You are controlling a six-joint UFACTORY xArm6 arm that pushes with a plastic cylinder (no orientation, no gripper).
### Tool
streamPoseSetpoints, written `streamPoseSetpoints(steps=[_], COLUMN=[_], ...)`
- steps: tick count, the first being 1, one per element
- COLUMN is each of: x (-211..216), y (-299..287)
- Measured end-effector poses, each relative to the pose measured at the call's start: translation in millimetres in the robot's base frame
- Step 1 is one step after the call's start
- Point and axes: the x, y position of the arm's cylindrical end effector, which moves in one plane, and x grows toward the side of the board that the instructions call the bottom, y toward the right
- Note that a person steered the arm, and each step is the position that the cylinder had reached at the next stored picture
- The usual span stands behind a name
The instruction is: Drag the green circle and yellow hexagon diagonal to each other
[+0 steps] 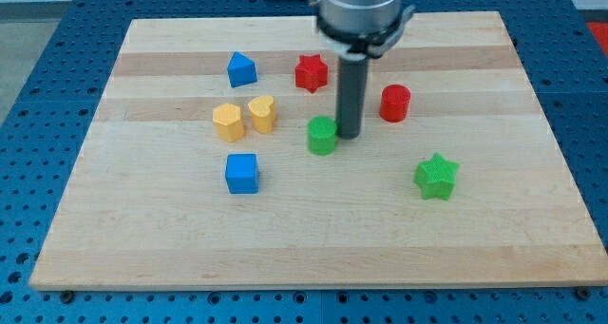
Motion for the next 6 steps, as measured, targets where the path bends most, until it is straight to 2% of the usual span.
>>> streamPoseSetpoints(steps=[1,2,4,6], x=[24.3,25.7,6.8,14.6], y=[-41.6,-71.4,-79.7,-135.5])
